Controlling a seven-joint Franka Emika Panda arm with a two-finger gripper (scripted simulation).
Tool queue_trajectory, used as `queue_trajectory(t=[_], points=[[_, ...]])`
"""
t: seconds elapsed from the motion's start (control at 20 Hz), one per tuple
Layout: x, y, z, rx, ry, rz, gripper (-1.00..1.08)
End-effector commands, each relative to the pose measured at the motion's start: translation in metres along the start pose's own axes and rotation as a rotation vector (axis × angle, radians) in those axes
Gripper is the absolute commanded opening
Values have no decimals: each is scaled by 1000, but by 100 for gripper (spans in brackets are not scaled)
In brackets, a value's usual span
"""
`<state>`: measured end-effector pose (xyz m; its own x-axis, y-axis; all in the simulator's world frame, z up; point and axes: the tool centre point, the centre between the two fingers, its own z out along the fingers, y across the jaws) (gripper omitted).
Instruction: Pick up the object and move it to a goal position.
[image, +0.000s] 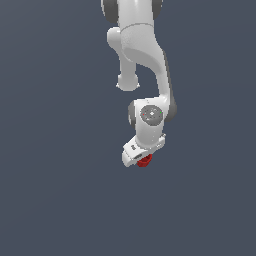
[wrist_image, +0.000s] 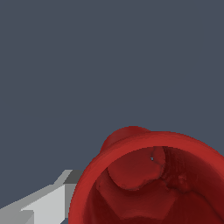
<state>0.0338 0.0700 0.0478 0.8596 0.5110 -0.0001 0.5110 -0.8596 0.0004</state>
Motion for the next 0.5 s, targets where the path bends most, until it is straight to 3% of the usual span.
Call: queue_trajectory(t=[0.0, 0.45], points=[[0, -1, 0, 0, 0, -1, -100], [0, 1, -2, -1, 3, -4, -100]])
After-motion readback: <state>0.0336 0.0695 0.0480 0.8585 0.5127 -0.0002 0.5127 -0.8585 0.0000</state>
